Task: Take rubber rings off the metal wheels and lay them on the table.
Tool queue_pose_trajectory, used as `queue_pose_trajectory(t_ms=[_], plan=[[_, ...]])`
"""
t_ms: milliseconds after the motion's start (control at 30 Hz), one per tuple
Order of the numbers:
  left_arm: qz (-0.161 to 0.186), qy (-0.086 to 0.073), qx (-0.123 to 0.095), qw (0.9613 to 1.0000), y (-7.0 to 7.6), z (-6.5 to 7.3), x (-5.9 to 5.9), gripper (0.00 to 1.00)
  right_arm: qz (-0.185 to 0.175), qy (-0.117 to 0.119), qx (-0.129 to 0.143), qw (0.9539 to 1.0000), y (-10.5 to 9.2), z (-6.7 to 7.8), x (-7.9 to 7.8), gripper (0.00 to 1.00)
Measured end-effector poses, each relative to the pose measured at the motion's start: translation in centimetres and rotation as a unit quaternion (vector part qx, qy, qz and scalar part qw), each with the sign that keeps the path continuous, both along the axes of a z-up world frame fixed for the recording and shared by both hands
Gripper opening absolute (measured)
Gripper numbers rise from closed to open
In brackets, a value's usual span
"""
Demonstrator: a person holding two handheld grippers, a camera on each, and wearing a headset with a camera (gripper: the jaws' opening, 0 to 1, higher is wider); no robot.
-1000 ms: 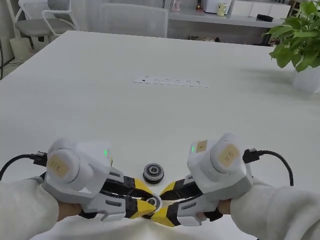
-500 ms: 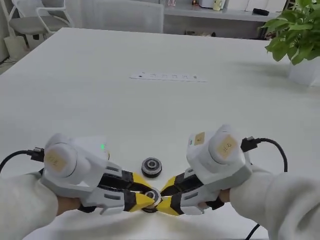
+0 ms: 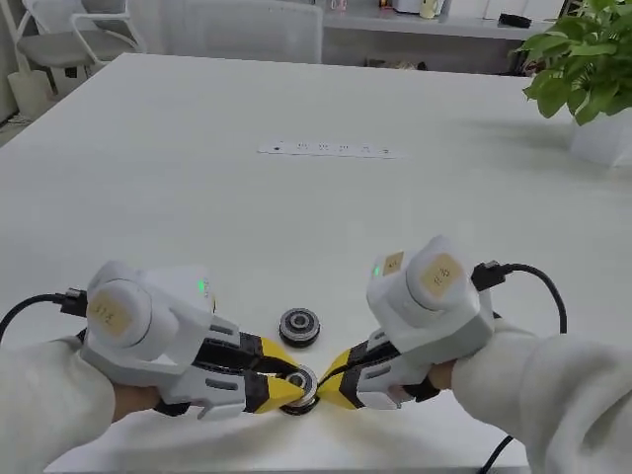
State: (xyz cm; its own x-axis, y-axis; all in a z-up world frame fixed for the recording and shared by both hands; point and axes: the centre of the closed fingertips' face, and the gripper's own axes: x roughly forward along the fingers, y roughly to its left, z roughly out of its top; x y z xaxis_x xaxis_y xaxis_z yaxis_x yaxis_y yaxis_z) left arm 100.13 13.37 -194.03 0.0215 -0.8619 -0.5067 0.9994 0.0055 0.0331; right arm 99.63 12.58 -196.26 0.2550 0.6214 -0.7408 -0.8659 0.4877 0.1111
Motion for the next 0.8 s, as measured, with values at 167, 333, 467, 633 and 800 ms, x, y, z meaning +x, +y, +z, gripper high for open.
queue_pose_trajectory(t_ms=[167,333,467,633,800], plan=[[0.002,-0.001,0.001,1.0,0.0,0.0,0.1,0.08,-0.046,0.026,0.022,0.9983,-0.4,0.3,0.5,0.0],[0.003,-0.001,0.002,1.0,0.0,0.0,0.2,0.08,-0.086,0.054,0.044,0.9938,-0.5,0.6,0.8,0.0],[0.005,-0.002,0.002,1.0,0.0,0.0,0.3,0.07,-0.11,0.072,0.069,0.9889,-0.4,1.1,1.0,0.0],[0.006,-0.002,0.002,1.0,0.0,0.0,0.3,0.07,-0.134,0.097,0.092,0.9819,-0.1,1.4,1.0,0.0],[0.006,-0.003,0.002,1.0,0.0,0.0,0.3,0.07,-0.143,0.107,0.099,0.979,0.0,1.5,1.0,0.0]])
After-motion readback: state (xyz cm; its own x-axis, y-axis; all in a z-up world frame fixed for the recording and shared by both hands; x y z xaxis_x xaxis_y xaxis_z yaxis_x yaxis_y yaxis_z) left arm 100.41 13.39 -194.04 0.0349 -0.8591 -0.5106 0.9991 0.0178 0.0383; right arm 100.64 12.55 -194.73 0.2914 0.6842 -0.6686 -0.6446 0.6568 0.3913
